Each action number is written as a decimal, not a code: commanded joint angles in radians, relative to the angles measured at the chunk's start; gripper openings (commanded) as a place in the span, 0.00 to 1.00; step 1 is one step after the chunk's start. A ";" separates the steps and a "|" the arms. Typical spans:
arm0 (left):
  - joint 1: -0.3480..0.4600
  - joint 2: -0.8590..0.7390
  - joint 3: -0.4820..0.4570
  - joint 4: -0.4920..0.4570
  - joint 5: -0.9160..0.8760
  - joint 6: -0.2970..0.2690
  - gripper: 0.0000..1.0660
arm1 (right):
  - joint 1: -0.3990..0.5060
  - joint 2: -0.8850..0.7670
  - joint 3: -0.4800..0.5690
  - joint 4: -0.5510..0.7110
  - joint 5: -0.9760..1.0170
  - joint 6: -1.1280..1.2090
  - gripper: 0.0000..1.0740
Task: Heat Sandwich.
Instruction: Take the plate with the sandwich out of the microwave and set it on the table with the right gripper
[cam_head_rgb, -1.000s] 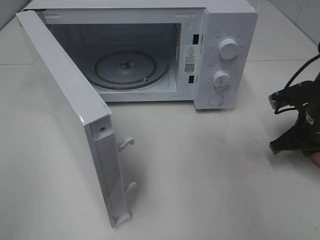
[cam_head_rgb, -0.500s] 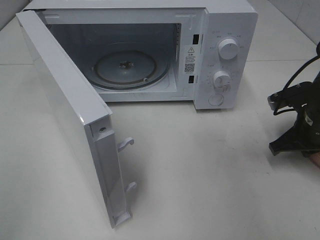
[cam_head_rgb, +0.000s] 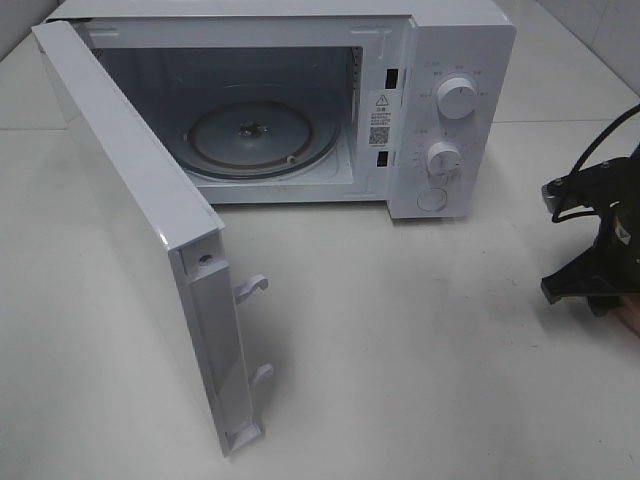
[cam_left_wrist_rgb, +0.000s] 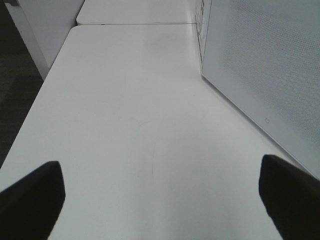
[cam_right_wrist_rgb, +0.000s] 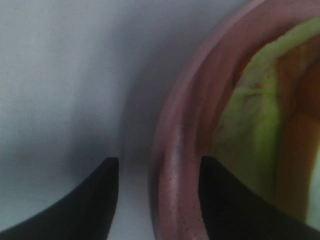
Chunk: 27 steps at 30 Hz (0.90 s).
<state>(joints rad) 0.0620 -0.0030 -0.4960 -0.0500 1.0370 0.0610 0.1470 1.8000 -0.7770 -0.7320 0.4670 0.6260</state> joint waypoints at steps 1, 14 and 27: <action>0.005 -0.027 0.003 -0.006 -0.009 -0.002 0.95 | -0.007 -0.032 -0.005 0.020 0.027 -0.019 0.53; 0.005 -0.027 0.003 -0.006 -0.009 -0.002 0.95 | -0.007 -0.211 -0.005 0.292 0.139 -0.286 0.79; 0.005 -0.027 0.003 -0.006 -0.009 -0.002 0.95 | -0.006 -0.440 -0.005 0.433 0.279 -0.360 0.75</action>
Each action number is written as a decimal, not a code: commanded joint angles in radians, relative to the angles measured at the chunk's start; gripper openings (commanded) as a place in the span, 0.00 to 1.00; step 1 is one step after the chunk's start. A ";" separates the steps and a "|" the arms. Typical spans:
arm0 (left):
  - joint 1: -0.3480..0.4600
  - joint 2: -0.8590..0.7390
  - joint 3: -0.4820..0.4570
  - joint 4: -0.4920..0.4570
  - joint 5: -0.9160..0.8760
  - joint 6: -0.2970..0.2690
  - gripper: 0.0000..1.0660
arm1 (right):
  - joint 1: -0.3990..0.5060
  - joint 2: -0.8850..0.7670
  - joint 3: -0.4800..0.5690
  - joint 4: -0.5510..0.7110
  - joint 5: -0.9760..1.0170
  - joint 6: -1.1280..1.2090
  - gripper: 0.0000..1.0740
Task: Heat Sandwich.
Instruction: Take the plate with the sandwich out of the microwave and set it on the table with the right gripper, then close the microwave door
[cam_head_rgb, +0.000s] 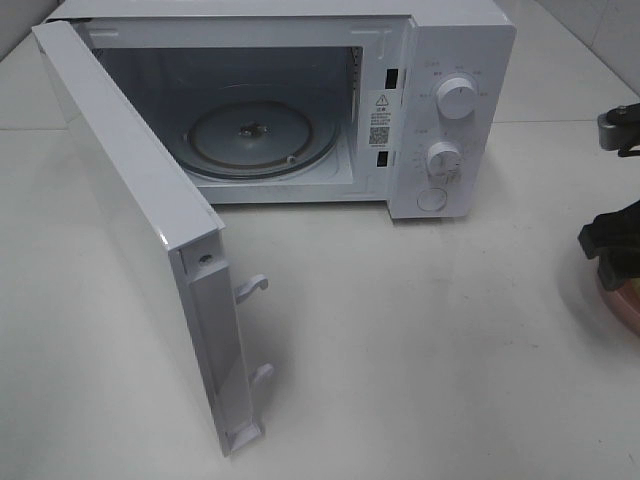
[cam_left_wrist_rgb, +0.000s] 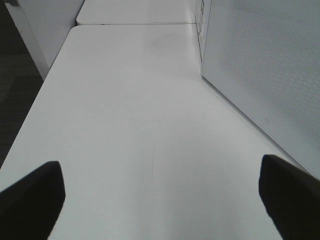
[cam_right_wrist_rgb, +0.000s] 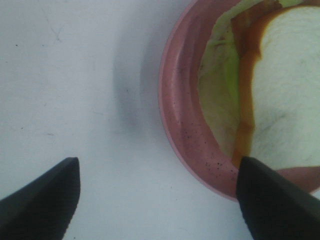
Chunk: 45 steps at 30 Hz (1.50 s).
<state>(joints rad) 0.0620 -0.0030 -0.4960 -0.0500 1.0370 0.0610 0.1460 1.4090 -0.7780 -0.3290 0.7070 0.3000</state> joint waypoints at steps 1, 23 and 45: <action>0.005 -0.027 0.003 -0.006 -0.009 -0.002 0.95 | -0.005 -0.070 -0.004 0.042 0.051 -0.040 0.75; 0.005 -0.027 0.003 -0.006 -0.009 -0.002 0.95 | -0.003 -0.528 -0.003 0.121 0.252 -0.081 0.71; 0.005 -0.027 0.003 -0.006 -0.009 -0.002 0.95 | -0.003 -1.046 0.250 0.126 0.304 -0.078 0.71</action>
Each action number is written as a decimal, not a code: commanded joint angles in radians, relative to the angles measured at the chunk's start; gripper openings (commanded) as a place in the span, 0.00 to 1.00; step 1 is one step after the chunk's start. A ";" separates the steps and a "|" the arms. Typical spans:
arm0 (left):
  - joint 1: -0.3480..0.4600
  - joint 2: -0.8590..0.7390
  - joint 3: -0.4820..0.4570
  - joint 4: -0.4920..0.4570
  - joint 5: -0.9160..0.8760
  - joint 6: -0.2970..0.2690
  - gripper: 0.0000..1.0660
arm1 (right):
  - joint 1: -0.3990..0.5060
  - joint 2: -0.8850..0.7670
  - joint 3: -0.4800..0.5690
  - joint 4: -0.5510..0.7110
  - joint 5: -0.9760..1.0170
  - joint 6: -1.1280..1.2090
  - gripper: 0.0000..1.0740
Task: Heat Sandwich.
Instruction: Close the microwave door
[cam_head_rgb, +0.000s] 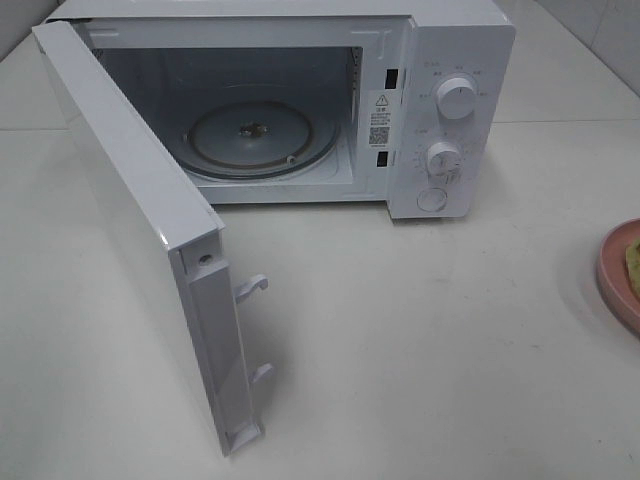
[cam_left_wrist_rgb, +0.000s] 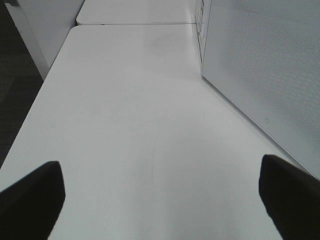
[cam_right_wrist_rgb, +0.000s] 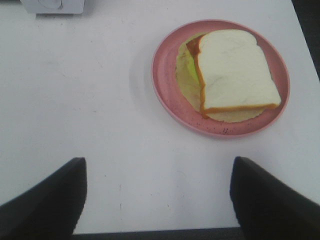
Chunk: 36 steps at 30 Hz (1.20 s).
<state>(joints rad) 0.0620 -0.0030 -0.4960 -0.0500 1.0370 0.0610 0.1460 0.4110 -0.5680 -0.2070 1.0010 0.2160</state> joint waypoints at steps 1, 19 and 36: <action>0.005 -0.027 0.003 -0.006 -0.009 -0.002 0.95 | -0.003 -0.061 0.042 0.005 0.021 0.006 0.71; 0.005 -0.027 0.003 -0.006 -0.009 -0.002 0.95 | -0.005 -0.443 0.058 0.007 0.046 0.004 0.71; 0.005 -0.027 0.003 -0.006 -0.009 0.001 0.95 | -0.005 -0.442 0.058 0.007 0.046 0.003 0.71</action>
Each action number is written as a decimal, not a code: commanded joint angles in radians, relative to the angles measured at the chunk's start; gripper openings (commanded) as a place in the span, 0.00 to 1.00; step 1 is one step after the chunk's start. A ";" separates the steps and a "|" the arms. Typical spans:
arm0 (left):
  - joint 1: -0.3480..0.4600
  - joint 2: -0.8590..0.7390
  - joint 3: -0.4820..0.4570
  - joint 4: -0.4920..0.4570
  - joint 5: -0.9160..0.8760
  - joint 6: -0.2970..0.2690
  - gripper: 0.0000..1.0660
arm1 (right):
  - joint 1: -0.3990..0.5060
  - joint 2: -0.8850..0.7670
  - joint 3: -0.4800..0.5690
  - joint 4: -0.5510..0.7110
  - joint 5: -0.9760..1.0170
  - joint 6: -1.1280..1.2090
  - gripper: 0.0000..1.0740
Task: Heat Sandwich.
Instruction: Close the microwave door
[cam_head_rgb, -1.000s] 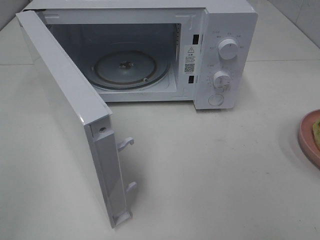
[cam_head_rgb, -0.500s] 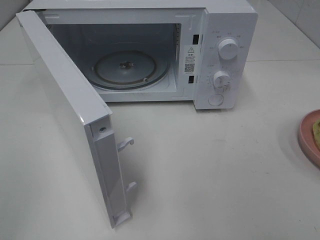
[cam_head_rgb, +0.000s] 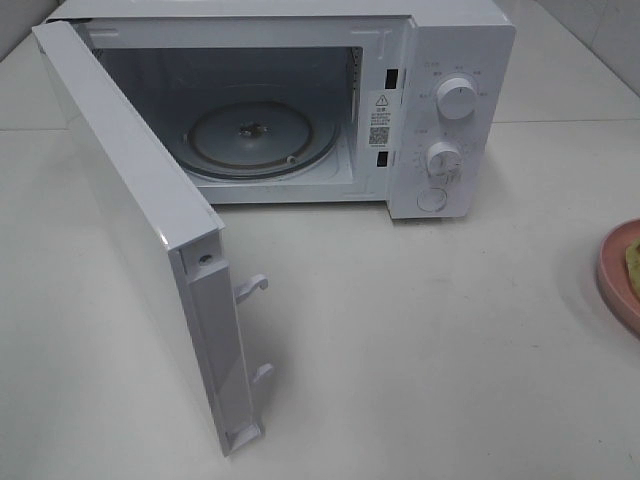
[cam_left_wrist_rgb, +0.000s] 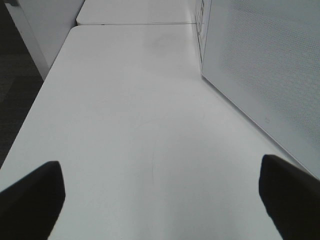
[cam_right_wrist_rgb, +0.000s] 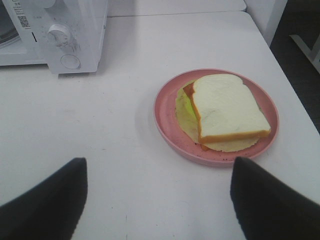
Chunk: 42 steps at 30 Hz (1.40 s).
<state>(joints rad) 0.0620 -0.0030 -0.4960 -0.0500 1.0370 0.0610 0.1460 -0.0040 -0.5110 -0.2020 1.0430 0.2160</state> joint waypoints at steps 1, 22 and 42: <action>0.005 -0.027 0.003 -0.006 -0.009 0.001 0.95 | -0.005 -0.027 0.001 0.002 0.004 0.003 0.71; 0.005 -0.027 0.003 -0.006 -0.009 0.001 0.95 | -0.005 -0.027 0.001 0.002 0.004 0.003 0.71; 0.005 -0.027 0.003 -0.006 -0.009 0.001 0.95 | -0.005 -0.027 0.001 0.002 0.004 0.003 0.71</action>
<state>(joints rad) 0.0620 -0.0030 -0.4960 -0.0500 1.0370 0.0610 0.1460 -0.0040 -0.5110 -0.2020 1.0430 0.2160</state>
